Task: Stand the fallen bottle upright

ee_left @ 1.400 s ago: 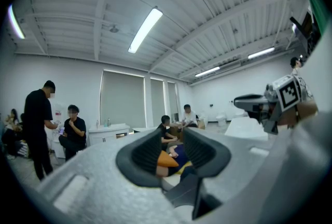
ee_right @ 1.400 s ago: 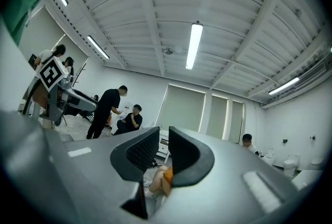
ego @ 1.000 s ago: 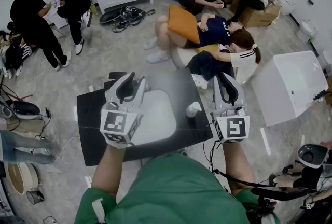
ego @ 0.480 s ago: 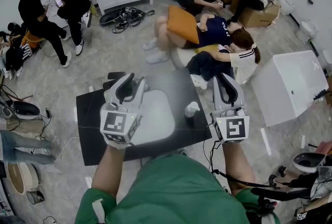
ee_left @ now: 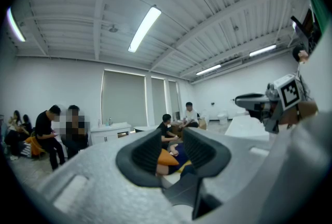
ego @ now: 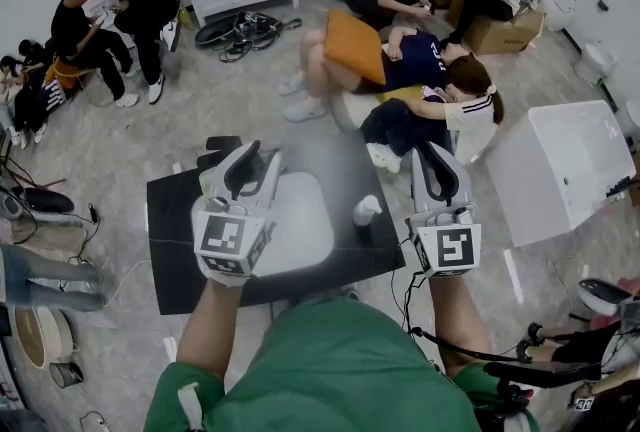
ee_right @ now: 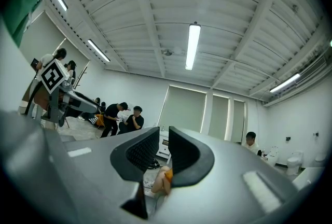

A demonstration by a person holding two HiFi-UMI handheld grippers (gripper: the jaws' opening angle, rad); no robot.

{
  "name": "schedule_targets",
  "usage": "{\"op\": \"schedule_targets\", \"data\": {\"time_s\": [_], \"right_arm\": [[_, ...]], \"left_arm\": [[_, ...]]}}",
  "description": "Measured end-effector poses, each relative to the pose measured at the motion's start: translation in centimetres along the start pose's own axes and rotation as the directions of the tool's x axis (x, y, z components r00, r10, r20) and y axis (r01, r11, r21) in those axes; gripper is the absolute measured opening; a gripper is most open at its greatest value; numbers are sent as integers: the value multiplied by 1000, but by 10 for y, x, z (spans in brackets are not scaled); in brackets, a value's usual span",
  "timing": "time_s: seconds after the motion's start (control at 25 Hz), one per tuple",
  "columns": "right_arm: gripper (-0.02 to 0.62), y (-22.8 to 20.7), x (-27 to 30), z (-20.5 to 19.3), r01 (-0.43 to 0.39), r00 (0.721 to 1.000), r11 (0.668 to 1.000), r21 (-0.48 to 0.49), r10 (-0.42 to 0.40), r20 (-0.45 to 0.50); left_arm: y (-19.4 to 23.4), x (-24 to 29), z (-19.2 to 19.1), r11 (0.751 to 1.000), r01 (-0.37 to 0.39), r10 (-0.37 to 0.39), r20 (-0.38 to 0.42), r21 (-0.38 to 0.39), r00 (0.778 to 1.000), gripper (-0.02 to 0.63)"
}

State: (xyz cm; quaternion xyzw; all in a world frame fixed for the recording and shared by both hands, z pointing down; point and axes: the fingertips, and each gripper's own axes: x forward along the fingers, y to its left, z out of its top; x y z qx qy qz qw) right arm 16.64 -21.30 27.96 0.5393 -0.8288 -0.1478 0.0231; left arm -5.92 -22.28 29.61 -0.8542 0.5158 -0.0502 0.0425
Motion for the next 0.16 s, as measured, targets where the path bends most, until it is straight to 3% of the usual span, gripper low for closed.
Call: {"op": "schedule_targets", "data": {"time_s": [0.16], "right_arm": [[55, 0, -2, -5, -7, 1000, 1000, 2, 7, 3]], "left_arm": [[-4, 0, -4, 1000, -5, 5, -2, 1, 1000, 127]]}}
